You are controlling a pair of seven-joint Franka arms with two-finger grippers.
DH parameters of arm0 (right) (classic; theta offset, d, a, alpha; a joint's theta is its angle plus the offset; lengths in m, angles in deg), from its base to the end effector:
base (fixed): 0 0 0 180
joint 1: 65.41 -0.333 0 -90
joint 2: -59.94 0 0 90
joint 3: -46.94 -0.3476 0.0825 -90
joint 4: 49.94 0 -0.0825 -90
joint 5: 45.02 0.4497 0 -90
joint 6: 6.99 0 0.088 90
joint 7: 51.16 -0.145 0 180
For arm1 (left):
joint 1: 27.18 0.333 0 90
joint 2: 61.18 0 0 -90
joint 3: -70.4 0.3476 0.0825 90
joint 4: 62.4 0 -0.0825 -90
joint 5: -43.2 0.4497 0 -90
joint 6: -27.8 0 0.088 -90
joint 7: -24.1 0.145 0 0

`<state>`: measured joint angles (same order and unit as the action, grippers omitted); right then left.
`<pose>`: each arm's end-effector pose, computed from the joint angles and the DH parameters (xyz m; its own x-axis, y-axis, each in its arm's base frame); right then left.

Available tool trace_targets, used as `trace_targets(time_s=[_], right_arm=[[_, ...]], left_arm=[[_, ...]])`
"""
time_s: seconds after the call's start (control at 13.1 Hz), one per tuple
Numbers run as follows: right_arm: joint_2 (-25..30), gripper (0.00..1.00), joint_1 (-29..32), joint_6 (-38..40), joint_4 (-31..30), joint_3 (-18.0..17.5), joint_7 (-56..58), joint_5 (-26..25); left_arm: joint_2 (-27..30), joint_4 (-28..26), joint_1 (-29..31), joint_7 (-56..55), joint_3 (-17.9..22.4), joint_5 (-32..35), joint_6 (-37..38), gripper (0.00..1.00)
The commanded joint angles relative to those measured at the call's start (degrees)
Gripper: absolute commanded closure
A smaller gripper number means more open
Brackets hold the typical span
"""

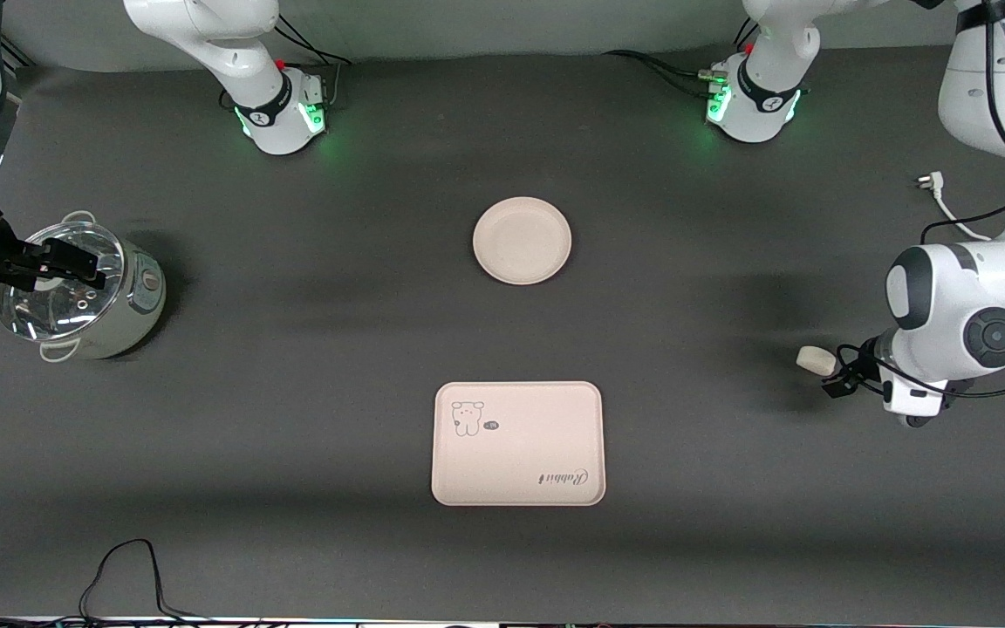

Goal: Place bun in plate and plate on tray
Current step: 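Reach the left gripper down to the white bun, then close the left gripper on the bun and lift it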

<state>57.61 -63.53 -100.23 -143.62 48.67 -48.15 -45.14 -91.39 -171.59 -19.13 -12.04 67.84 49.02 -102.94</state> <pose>0.6321 -0.0399 0.5628 0.9988 -0.0103 -0.0484 -0.0103 -0.9999 0.0008 0.6634 0.0690 0.1479 0.7834 0.6141 -0.0960 0.6027 -0.7882 -0.1242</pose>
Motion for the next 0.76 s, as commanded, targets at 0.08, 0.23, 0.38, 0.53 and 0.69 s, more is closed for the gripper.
trace_targets(time_s=[0.08, 0.23, 0.38, 0.53, 0.69], right_arm=[[0.84, 0.00, -0.91, 0.69, -0.27, 0.56, -1.17, -0.75], [0.84, 0.00, -0.91, 0.69, -0.27, 0.56, -1.17, -0.75], [0.84, 0.00, -0.91, 0.69, -0.27, 0.56, -1.26, -0.75], [0.84, 0.00, -0.91, 0.69, -0.71, 0.56, -1.26, -0.75], [0.84, 0.00, -0.91, 0.69, -0.71, 0.56, -1.17, -0.75]], left_arm=[[0.06, -2.61, 0.04, -1.74, -0.25, -0.81, -3.11, 0.03], [-0.56, -2.61, -0.05, -1.65, -0.34, -1.34, -3.03, 0.20], [-0.56, -2.61, -0.14, -1.57, -0.43, -1.43, -2.59, 0.57], [-0.56, -2.61, -0.49, -1.48, -0.52, -1.43, -2.24, 0.80], [0.23, -2.61, -0.66, -0.25, -0.78, -1.34, -1.45, 0.80]])
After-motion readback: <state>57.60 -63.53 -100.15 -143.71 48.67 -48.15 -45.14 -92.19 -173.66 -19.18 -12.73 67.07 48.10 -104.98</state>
